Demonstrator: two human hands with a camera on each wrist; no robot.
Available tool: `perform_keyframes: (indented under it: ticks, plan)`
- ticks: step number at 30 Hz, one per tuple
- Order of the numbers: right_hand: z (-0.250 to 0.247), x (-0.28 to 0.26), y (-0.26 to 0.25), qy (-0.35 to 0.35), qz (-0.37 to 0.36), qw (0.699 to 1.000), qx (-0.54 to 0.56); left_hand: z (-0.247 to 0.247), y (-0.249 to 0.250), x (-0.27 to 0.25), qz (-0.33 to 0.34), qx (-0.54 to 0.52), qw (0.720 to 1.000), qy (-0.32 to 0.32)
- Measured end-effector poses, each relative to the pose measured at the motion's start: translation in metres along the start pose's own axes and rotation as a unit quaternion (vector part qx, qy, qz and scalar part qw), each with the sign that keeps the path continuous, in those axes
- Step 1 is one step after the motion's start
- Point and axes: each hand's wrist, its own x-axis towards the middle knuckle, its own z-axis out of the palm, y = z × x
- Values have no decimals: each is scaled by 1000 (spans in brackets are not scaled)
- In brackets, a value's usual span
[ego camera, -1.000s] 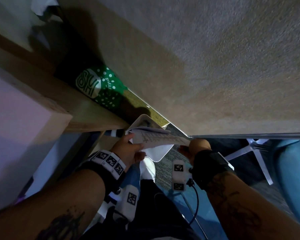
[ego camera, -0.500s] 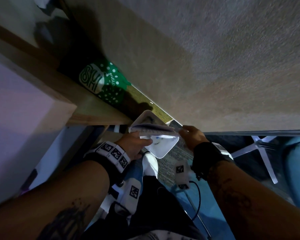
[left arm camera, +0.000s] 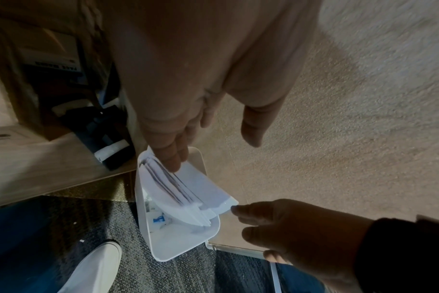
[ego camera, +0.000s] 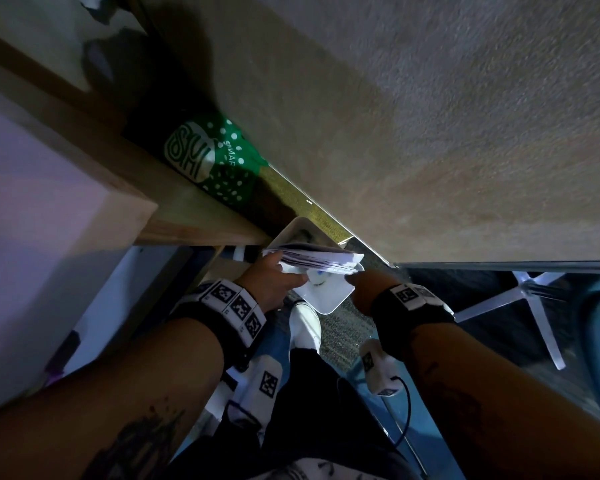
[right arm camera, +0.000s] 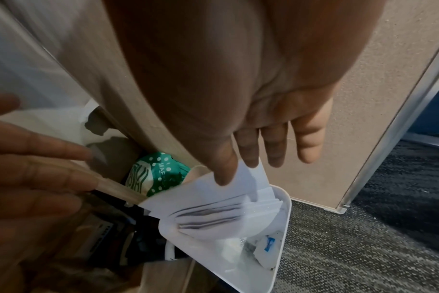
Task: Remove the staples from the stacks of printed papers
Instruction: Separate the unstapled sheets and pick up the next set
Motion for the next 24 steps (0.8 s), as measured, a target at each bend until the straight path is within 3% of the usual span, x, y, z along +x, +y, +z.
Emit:
perform_keyframes:
  ticks: [3, 7, 15, 19, 24]
  plan:
    - [-2, -4, -4, 24, -4, 999, 29, 2, -1, 2, 24, 3, 999, 22]
    - [-17, -10, -8, 126, 8, 983, 131, 9, 14, -3, 100, 76, 991, 48]
    - [-75, -48, -32, 217, -54, 948, 227, 26, 66, -39, 206, 116, 969, 73]
    - [-104, -83, -52, 288, -118, 906, 288, 28, 92, -71, 282, 91, 952, 75]
    - [-143, -135, -88, 365, -201, 846, 333, 11, 119, -132, 397, 65, 906, 131]
